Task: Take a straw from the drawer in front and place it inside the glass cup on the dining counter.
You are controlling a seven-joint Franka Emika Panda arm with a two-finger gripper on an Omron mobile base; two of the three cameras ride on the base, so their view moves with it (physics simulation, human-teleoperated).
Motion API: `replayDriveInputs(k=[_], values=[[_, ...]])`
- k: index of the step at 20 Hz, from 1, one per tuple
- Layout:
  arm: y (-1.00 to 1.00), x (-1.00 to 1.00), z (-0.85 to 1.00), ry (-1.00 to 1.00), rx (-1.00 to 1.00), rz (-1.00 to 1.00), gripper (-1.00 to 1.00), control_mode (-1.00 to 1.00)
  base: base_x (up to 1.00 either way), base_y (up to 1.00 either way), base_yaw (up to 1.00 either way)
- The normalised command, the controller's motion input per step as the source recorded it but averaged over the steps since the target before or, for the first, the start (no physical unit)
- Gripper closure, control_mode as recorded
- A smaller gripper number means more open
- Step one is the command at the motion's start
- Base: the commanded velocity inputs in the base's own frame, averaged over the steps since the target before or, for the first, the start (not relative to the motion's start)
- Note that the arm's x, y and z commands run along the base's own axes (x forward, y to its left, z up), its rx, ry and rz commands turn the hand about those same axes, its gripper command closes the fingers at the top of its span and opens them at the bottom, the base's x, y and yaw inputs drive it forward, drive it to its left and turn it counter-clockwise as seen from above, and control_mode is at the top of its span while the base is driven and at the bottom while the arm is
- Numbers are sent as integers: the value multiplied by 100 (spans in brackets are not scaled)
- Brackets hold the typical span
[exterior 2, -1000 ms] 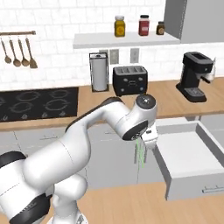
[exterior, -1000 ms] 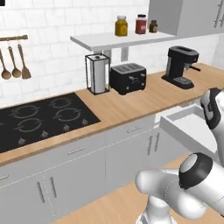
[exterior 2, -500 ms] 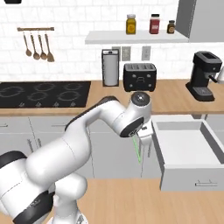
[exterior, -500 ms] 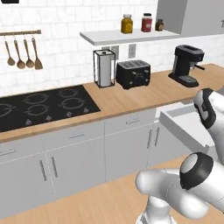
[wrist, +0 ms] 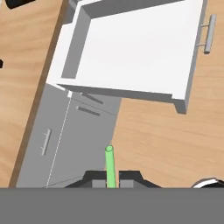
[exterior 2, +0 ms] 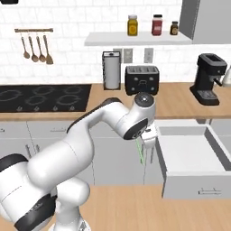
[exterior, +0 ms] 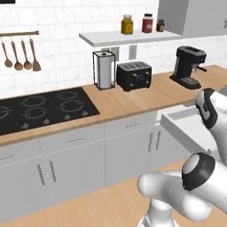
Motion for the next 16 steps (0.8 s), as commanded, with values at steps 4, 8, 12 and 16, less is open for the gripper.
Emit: replayDriveInputs(k=[4, 8, 12, 16], values=[[0, 0, 0, 0, 0, 0, 100, 100, 18, 45, 51], [0, 0, 0, 0, 0, 0, 100, 100, 0, 58, 78], [0, 0, 0, 0, 0, 0, 100, 100, 0, 46, 82], [0, 0, 0, 0, 0, 0, 100, 100, 16, 35, 78]])
